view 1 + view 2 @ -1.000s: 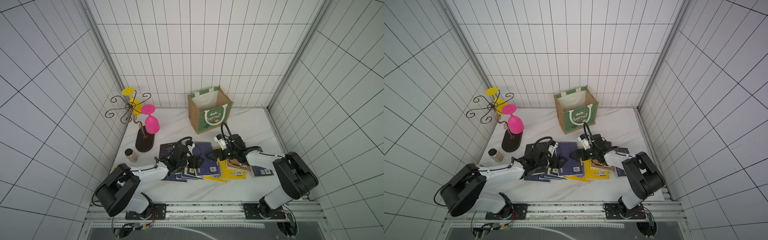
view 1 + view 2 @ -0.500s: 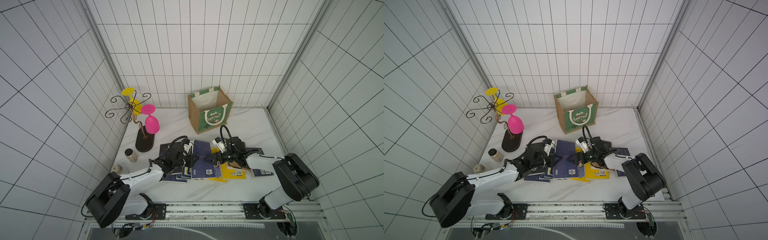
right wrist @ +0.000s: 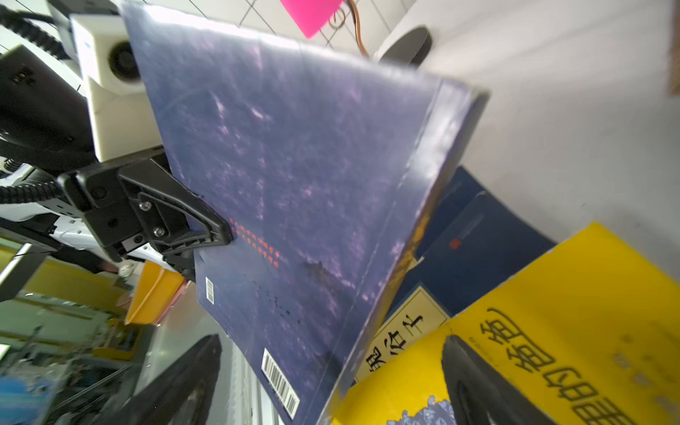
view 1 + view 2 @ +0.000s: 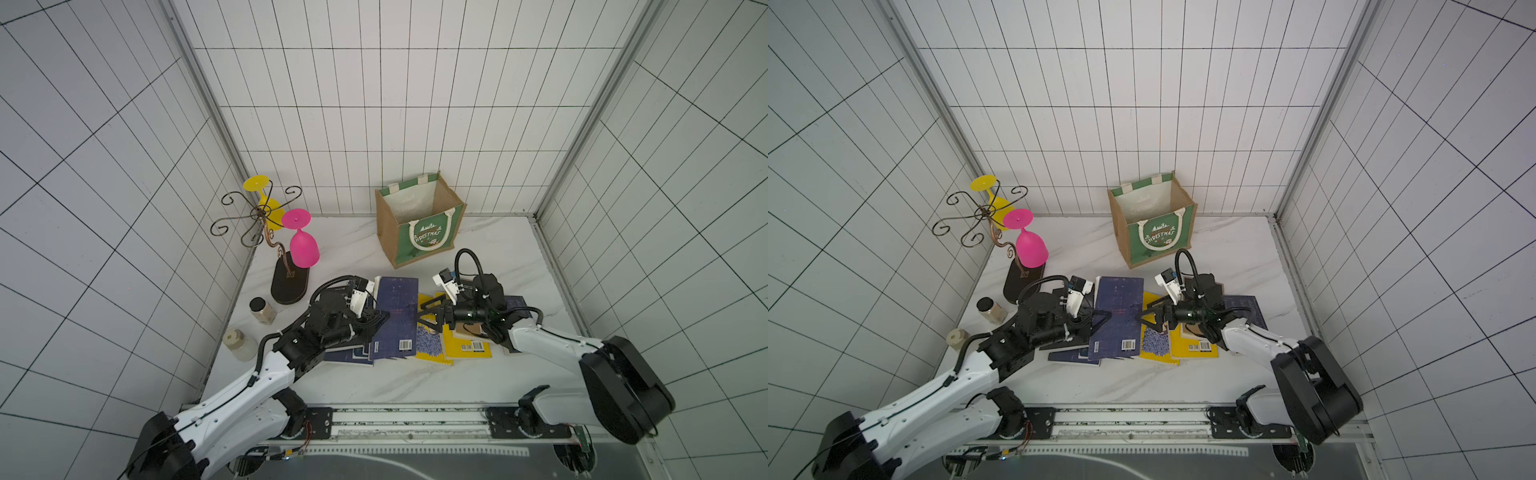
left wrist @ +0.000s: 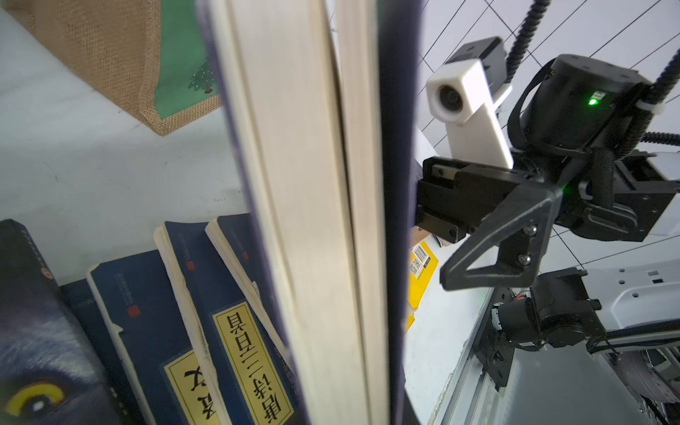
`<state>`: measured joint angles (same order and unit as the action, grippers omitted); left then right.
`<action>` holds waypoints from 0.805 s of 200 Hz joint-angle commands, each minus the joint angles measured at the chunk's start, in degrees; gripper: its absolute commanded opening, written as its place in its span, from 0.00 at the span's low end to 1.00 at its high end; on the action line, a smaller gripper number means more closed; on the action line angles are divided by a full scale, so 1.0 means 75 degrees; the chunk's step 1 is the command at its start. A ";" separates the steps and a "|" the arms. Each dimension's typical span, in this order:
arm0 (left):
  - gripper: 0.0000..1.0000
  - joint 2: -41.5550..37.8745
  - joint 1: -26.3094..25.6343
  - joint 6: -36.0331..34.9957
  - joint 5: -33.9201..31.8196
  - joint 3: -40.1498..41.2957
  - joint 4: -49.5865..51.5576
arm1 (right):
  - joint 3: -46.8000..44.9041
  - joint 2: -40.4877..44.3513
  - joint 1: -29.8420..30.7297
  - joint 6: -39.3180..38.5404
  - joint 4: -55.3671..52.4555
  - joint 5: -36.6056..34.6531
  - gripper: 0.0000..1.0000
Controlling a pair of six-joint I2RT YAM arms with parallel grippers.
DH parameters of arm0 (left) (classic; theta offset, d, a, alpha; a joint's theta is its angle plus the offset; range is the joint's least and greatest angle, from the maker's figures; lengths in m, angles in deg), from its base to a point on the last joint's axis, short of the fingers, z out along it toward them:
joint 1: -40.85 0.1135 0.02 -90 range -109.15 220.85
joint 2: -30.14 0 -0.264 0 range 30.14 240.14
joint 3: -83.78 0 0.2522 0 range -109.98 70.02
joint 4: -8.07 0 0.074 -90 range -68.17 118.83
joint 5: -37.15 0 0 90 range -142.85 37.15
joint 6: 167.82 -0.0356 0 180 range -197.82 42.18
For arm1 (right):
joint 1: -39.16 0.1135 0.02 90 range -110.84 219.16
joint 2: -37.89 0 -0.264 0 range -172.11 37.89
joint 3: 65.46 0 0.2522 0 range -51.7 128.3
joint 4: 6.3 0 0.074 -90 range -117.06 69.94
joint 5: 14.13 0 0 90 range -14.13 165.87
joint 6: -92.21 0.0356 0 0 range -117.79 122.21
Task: Put the books into the canvas bag
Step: Pick up the book from the center of the board, then place the book in the canvas bag.
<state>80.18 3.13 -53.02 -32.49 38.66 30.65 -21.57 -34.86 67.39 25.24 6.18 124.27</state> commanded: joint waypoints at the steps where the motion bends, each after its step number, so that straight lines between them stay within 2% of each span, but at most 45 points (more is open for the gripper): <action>1: 0.00 0.0049 0.0035 -0.0405 0.0866 -0.0779 0.0417 | 0.0056 0.1198 -0.0206 -0.0610 -0.1029 -0.0829 0.97; 23: 0.00 0.0445 0.0027 -0.0942 0.2125 -0.1540 0.1133 | 0.0433 0.1965 -0.0625 -0.0877 -0.2065 -0.0944 0.98; 40: 0.00 0.0689 0.0020 -0.1375 0.2937 -0.2026 0.1626 | 0.0884 0.2077 -0.0884 -0.1204 -0.2986 -0.0822 0.98; 66: 0.00 0.1067 -0.0037 -0.2094 0.3838 -0.2601 0.2275 | 0.2206 0.2049 -0.0928 -0.1965 -0.5032 -0.0944 0.98; 85: 0.00 0.1487 -0.0216 -0.2818 0.3922 -0.3081 0.3097 | 0.2981 0.2080 -0.0883 -0.2312 -0.6106 -0.0835 0.98; 107: 0.00 0.1791 -0.0430 -0.3509 0.3895 -0.3351 0.3672 | 0.3358 0.2077 -0.0834 -0.2419 -0.6683 -0.0405 0.98; 136: 0.00 0.1893 -0.0449 -0.3816 0.3779 -0.3426 0.3788 | 0.3508 0.1990 -0.0743 -0.2719 -0.7489 -0.0177 0.97; 161: 0.00 0.1996 -0.0463 -0.3892 0.3634 -0.3535 0.3781 | 0.3424 0.2036 -0.0337 -0.2672 -0.7740 0.0053 0.94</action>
<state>94.96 -0.30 -78.25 -6.59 15.58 59.65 0.90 -19.69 62.21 7.68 -45.10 121.08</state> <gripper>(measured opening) 0.133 0.948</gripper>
